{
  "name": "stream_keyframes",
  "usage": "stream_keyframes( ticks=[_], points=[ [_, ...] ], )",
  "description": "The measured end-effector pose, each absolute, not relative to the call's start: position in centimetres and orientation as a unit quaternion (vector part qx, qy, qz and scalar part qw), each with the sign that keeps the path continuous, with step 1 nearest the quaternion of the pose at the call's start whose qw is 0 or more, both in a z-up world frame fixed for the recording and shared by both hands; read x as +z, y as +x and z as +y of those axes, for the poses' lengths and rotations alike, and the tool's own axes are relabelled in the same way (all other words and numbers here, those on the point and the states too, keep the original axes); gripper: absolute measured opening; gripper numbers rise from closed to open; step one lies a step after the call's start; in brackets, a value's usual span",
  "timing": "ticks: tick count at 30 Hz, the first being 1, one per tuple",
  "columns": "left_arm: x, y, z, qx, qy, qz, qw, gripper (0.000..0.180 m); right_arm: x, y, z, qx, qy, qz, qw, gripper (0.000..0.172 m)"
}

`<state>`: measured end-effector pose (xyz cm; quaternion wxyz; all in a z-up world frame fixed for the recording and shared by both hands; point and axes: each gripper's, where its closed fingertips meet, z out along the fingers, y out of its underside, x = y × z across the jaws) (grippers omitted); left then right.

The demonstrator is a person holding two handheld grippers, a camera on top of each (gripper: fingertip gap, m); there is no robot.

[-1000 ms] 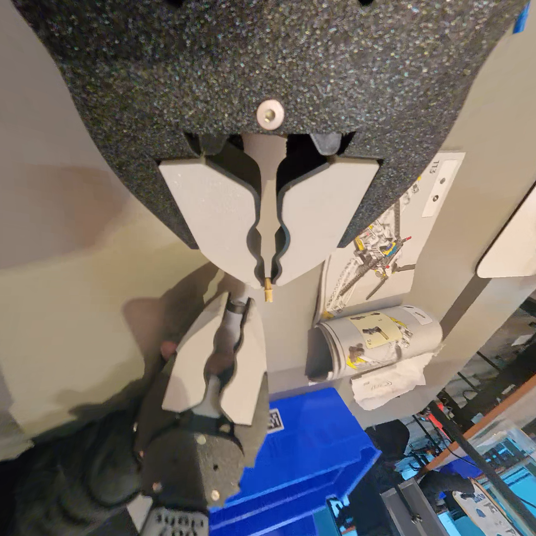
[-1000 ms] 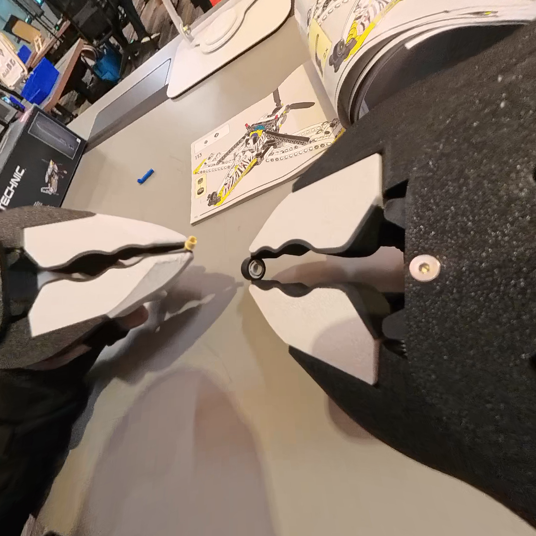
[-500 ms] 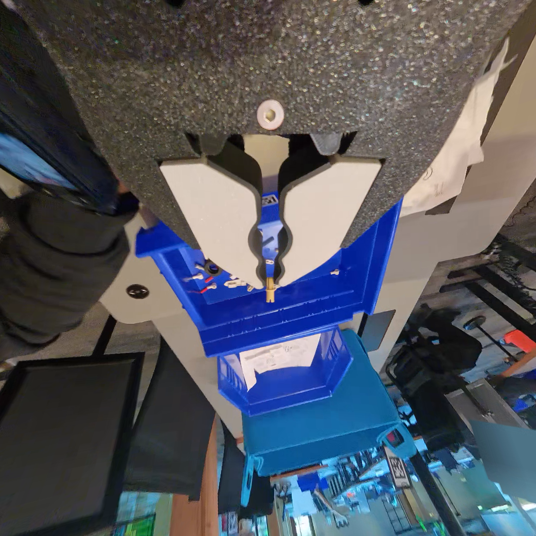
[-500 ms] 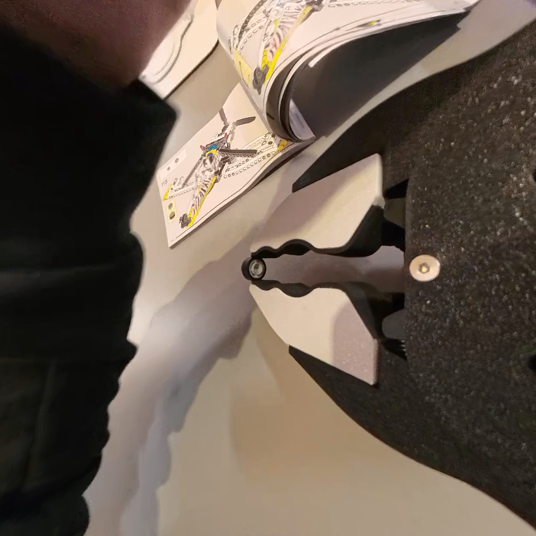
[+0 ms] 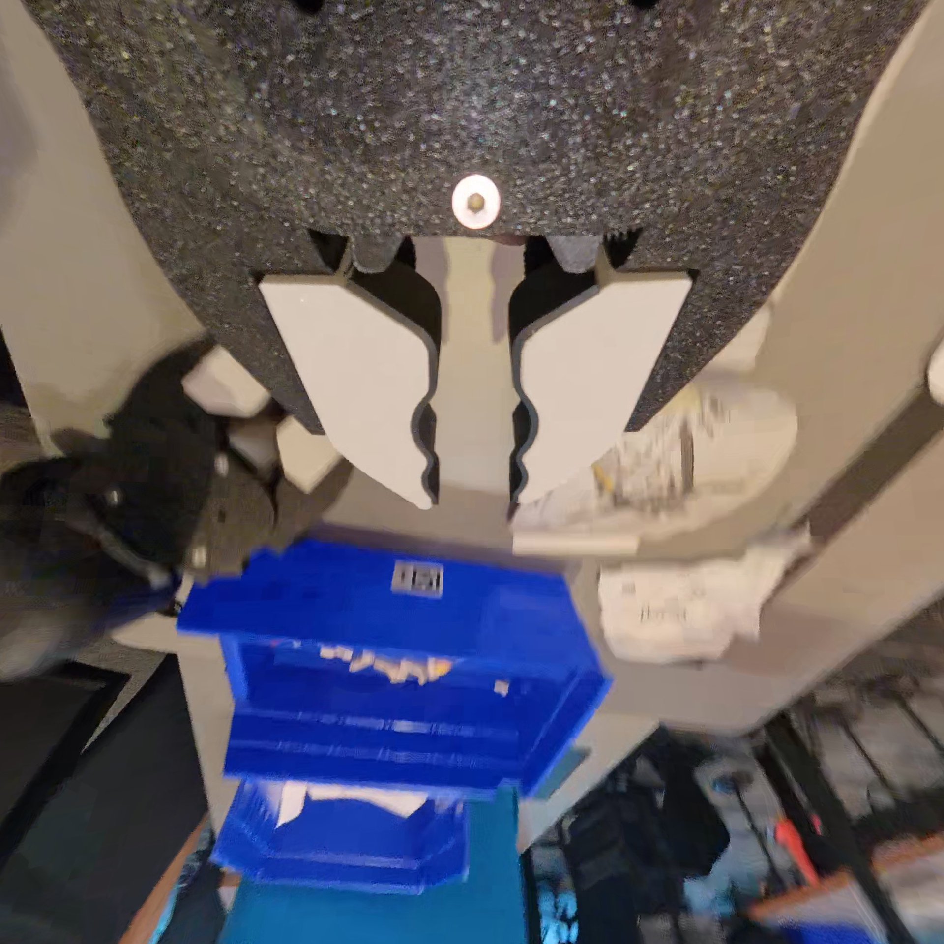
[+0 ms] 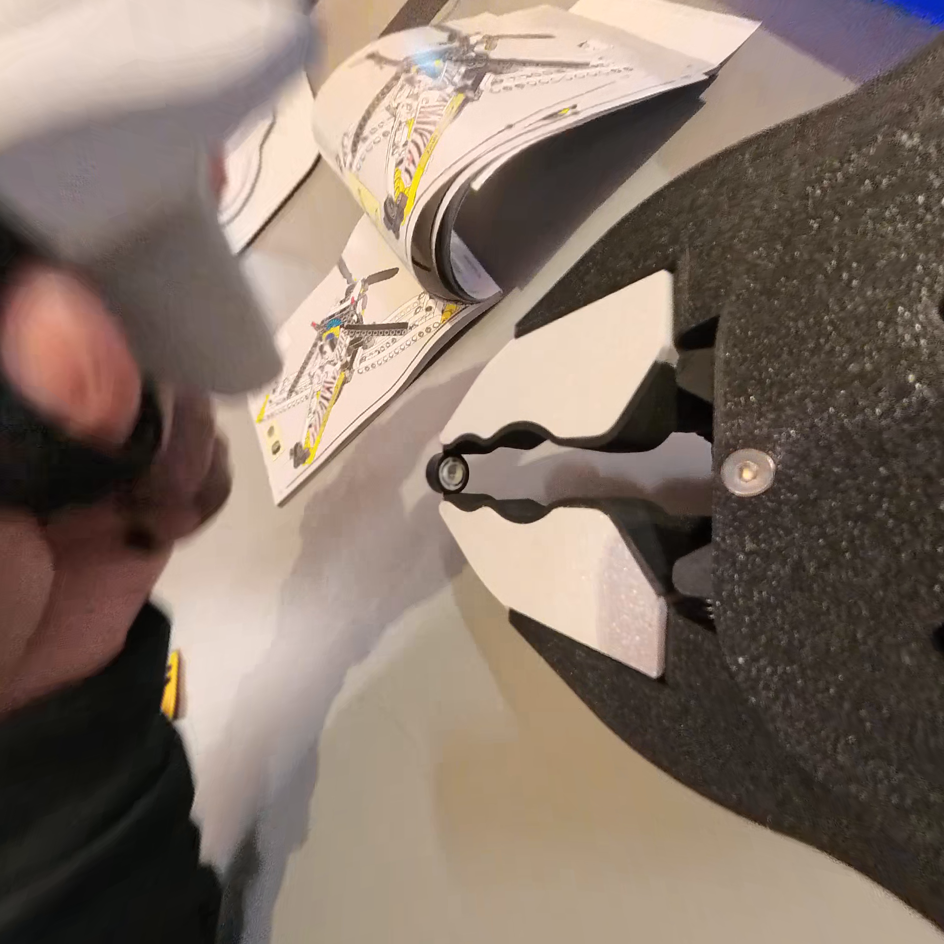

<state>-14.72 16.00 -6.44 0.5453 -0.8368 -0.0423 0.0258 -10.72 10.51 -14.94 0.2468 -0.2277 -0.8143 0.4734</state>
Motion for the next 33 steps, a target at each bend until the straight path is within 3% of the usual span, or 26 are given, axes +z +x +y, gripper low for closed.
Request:
stream_keyframes(
  ticks=[7,14,23,26,33],
  points=[
    [-14.1,-12.1,6.9,-0.05,-0.874,-0.121,0.469,0.024,-16.0,-12.0,8.6,0.415,-0.234,-0.828,0.295,0.014],
    [-14.5,-11.2,5.1,-0.092,-0.863,-0.127,0.481,0.024,-15.5,-12.1,5.0,0.395,-0.204,-0.83,0.337,0.014],
    [-14.4,-10.6,3.9,-0.122,-0.85,-0.139,0.493,0.009,-15.2,-11.8,3.1,0.373,-0.159,-0.828,0.387,0.014],
    [-14.0,-10.6,3.9,-0.149,-0.832,-0.139,0.515,0.008,-14.6,-11.6,3.1,0.41,-0.165,-0.821,0.361,0.015],
    [-12.6,-9.6,3.4,-0.114,-0.816,-0.014,0.567,0.007,-13.0,-10.0,3.4,0.556,-0.176,-0.792,0.181,0.018]
  ],
)
